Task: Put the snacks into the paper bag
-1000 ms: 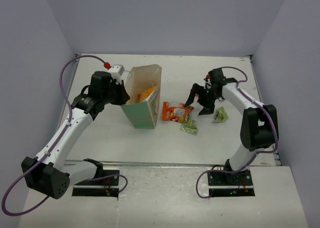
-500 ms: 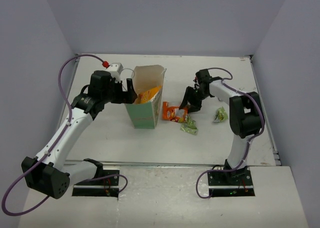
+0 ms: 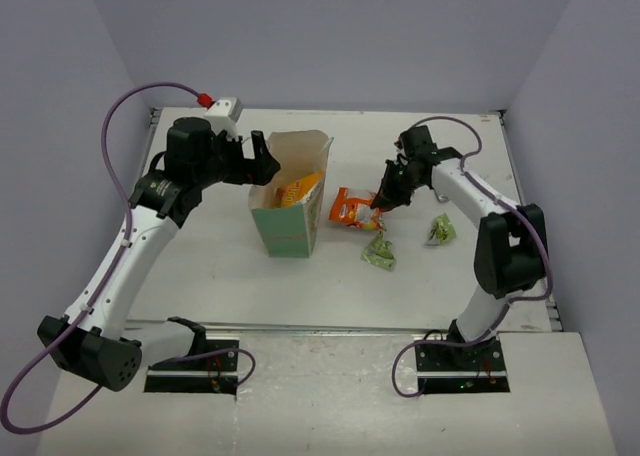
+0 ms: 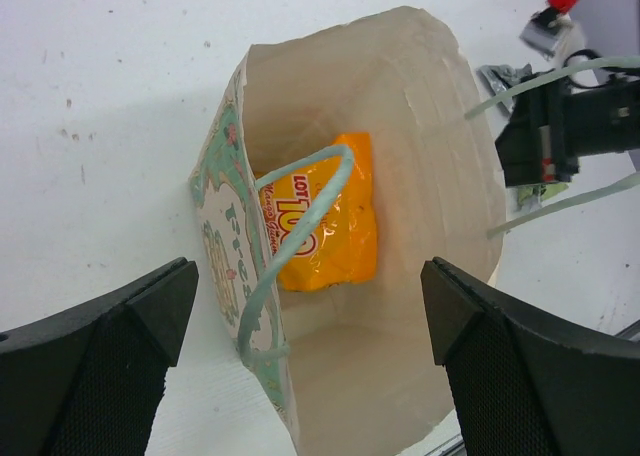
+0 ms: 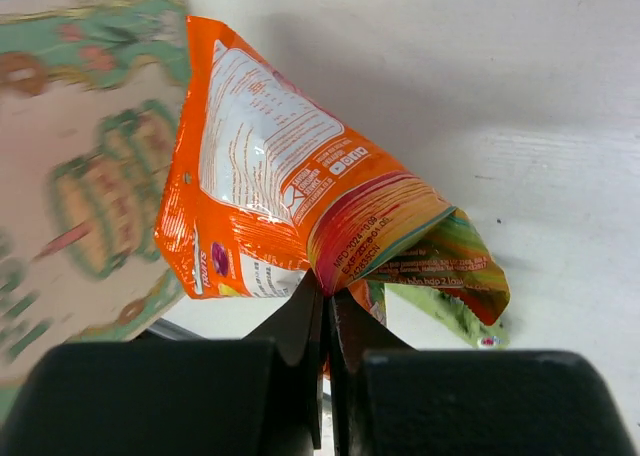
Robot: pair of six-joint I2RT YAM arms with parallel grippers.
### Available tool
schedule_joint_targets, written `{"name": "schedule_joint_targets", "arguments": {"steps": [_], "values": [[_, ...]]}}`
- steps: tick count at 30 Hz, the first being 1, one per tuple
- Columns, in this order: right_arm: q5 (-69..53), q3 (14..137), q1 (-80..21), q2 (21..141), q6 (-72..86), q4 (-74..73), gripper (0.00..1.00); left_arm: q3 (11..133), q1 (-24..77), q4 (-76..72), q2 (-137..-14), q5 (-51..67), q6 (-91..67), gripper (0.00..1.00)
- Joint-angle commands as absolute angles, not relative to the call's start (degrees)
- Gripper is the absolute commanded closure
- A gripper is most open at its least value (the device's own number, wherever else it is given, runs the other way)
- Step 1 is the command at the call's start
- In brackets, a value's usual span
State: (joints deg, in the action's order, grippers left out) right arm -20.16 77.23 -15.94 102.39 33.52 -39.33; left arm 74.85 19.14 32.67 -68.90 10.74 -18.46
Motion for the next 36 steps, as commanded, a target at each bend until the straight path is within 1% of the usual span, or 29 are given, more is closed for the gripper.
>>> {"name": "schedule_joint_targets", "arguments": {"steps": [1, 5, 11, 14, 15, 17, 19, 22, 31, 36], "values": [[-17.41, 81.02, -15.64, 89.93, 31.47, -39.81, 1.0, 77.87, 18.72, 32.26, -69.61, 12.22, -18.28, 0.0], [-10.92, 86.3, -15.64, 82.98, 31.73, -40.7, 1.0, 81.38, 18.72, 32.69, -71.1, 10.9, -17.93, 0.0], [-6.59, 98.34, -15.65, 79.11, 31.29, -39.39, 1.0, 85.43, 18.72, 32.35, -72.25, 9.94, -18.72, 0.0], [-12.81, 101.6, -15.65, 78.4, 29.62, -33.43, 1.0, 85.96, 18.72, 30.94, -71.81, 8.62, -19.77, 0.0], [-18.31, 102.04, -15.64, 78.31, 29.01, -31.83, 1.0, 86.04, 18.72, 30.07, -71.63, 8.27, -20.12, 0.0], [-24.23, 102.83, -15.73, 78.75, 29.09, -27.19, 1.0, 86.57, 18.72, 29.53, -71.46, 7.91, -20.3, 0.0], [-30.63, 103.88, -16.08, 79.71, 29.35, -25.5, 1.0, 87.36, 18.72, 29.09, -71.45, 7.21, -20.39, 0.0], [-37.15, 105.2, -16.52, 82.09, 30.85, -23.56, 1.0, 87.8, 18.72, 28.04, -71.28, 5.54, -21.18, 0.0], [-47.54, 107.4, -20.21, 85.51, 32.43, -17.23, 1.0, 85.26, 18.63, 18.73, -67.94, 4.14, -23.73, 0.0], [-52.11, 111.34, -21.0, 89.55, 35.86, -13.01, 1.0, 85.08, 18.72, 16.79, -66.62, -3.85, -22.77, 0.0]]}}
